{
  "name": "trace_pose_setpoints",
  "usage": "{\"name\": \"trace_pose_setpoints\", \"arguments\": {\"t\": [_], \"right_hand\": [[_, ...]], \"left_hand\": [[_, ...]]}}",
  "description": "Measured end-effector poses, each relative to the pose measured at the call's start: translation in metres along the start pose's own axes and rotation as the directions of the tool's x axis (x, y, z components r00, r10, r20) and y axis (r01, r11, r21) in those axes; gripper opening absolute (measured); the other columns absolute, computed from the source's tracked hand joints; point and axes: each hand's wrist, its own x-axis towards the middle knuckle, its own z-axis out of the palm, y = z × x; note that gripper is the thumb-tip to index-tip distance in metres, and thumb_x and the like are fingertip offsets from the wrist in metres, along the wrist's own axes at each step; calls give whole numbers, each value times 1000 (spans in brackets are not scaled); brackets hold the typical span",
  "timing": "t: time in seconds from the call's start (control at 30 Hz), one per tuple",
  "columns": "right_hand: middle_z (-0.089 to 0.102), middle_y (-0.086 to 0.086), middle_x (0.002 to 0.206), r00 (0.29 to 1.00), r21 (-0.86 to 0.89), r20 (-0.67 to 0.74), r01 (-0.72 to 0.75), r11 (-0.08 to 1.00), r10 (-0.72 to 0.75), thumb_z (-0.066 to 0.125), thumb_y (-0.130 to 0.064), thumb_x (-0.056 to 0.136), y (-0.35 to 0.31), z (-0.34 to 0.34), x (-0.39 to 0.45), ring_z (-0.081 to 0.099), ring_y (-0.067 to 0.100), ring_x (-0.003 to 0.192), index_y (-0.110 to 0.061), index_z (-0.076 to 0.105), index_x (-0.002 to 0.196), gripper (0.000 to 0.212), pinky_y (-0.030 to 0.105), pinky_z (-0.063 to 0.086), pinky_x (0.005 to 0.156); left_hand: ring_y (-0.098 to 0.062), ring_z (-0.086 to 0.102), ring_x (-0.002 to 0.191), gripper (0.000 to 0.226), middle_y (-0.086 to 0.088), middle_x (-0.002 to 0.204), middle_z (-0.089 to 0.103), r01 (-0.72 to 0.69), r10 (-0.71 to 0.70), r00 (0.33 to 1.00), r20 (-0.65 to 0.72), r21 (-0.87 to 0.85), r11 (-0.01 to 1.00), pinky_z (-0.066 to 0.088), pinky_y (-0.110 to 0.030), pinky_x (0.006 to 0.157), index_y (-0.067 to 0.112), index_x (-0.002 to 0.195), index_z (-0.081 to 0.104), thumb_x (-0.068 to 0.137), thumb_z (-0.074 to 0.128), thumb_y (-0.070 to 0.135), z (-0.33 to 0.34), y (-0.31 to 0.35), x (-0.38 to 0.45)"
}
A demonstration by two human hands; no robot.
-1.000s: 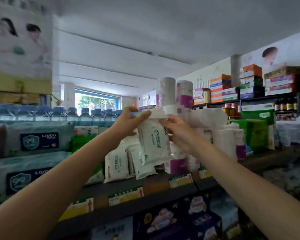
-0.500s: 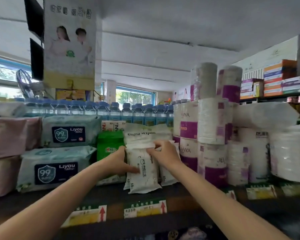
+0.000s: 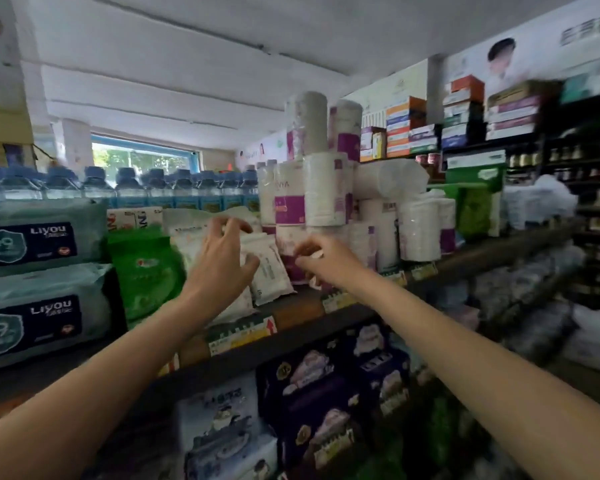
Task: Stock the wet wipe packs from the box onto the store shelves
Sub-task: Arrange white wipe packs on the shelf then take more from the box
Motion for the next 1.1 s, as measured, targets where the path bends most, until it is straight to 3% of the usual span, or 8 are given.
{"name": "trace_pose_setpoints", "arguments": {"t": [0.2, 0.3, 0.43, 0.57, 0.67, 0.87, 0.97, 1.1], "right_hand": [[59, 5, 112, 936, -408, 33, -306, 860, 349, 55, -19, 92, 40, -66, -183, 57, 18, 100, -10, 58, 117, 26, 14, 41, 64], [59, 7, 118, 781, -587, 113, -447, 675, 615, 54, -20, 93, 70, -104, -306, 57, 22, 104, -8, 58, 118, 28, 13, 42, 64], [61, 5, 100, 470, -531, -101, -771, 353, 877, 54, -14, 91, 94, -155, -483, 56, 13, 76, -6, 62, 109, 22, 9, 42, 50], [61, 6, 88, 197, -374, -235, -922, 98, 952, 52, -13, 91, 110, -180, -623, 57, 16, 71, -14, 60, 101, 13, 17, 45, 54], [63, 13, 96, 51, -309, -160, -951, -1, 986, 50, -15, 94, 125, -185, -704, 60, 23, 82, -4, 59, 105, 19, 24, 46, 59], [56, 11, 77, -68, -430, -103, -897, -106, 992, 45, -10, 87, 223, -170, -836, 57, 31, 78, -10, 54, 69, 20, 40, 50, 75], [64, 13, 102, -96, -417, -126, -898, -140, 987, 45, -16, 91, 281, -156, -888, 61, 31, 95, -7, 63, 96, 21, 41, 51, 86], [55, 13, 122, -90, -490, -144, -859, -150, 986, 41, -24, 97, 345, -132, -925, 55, 30, 108, -7, 54, 119, 30, 37, 46, 85]], "left_hand": [[-35, 54, 99, 30, -21, 121, 42, -264, 341, 909, 240, -301, 916, 46, -45, 89, 1, 114, 52, 84, 53, 1, 61, 94, -78], [-38, 51, 103, 32, -22, 118, 44, -346, 509, 712, 484, -389, 854, 43, -44, 91, 0, 115, 53, 83, 55, 3, 99, 154, -148], [-33, 56, 96, 27, -13, 115, 45, -521, 740, 355, 571, -537, 664, 46, -38, 83, 6, 113, 53, 86, 54, 9, 131, 228, -252], [-29, 59, 97, 26, -9, 118, 43, -538, 790, 119, 601, -630, 560, 46, -35, 84, 10, 115, 52, 89, 52, 15, 162, 294, -335], [-29, 59, 99, 27, -9, 116, 44, -491, 804, -27, 594, -708, 507, 46, -36, 89, 10, 115, 53, 88, 53, 14, 191, 342, -393], [-26, 57, 107, 33, -2, 105, 44, -415, 710, -250, 658, -735, 536, 42, -32, 89, 9, 122, 50, 90, 53, 9, 277, 427, -522], [-29, 52, 117, 36, -14, 128, 51, -389, 620, -316, 718, -694, 606, 39, -31, 93, 5, 127, 49, 92, 49, 11, 319, 456, -589], [-32, 55, 110, 31, -18, 121, 57, -320, 571, -348, 744, -667, 674, 45, -37, 90, 1, 118, 52, 89, 48, 9, 361, 478, -657]]}}
